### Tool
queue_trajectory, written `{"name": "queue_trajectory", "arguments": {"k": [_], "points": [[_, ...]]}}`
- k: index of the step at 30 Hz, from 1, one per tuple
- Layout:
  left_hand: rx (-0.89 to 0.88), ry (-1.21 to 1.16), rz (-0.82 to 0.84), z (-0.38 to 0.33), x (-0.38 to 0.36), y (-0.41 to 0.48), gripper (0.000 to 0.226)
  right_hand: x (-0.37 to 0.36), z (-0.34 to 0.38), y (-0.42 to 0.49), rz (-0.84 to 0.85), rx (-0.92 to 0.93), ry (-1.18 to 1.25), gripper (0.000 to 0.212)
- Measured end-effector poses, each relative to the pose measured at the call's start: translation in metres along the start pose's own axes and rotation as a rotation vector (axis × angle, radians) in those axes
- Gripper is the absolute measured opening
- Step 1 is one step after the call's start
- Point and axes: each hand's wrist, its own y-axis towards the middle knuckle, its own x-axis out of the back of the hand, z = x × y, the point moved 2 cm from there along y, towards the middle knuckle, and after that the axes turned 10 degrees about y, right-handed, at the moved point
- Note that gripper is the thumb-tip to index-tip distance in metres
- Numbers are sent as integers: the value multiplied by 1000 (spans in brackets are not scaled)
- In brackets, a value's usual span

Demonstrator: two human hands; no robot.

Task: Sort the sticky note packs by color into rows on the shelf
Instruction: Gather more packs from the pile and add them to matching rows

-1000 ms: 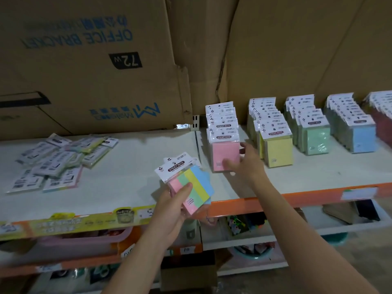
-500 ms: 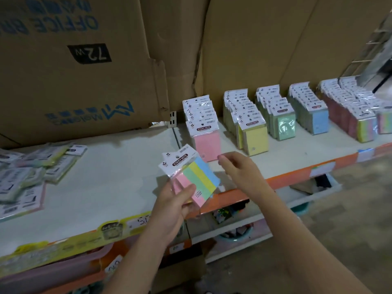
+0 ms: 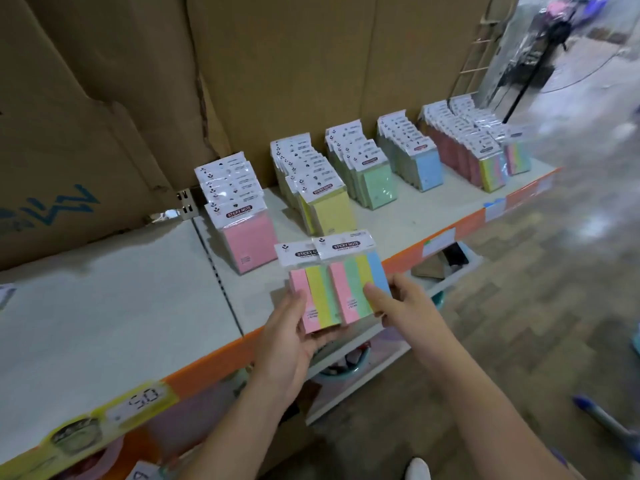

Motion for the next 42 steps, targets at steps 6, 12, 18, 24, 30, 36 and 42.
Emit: {"name": "queue_trajectory", "arguments": {"k": [6,12,18,24,30,36,42], "points": [[-43,188,55,30,-73,13,40,80,-12,3,2,-18,-12,31],[0,245,-36,83,-181,41,24,199,-30,20,-37,6,-14,41],[41,201,-172,115,-284,73,29,324,-35,52,-113,109,30,22],[16,155,-254,129,-342,100,33,394,-41,92,11,81,122,14],[-69,150,-215,125,-374,141,39,394,-38,135,75,64,29,7],[-91,121,-138,115,-400,193,35,410,-11,187,89,106,-118,8],[-63,172,-156,106,-416,241,28,436,7,236,195,71,-206,21]]}}
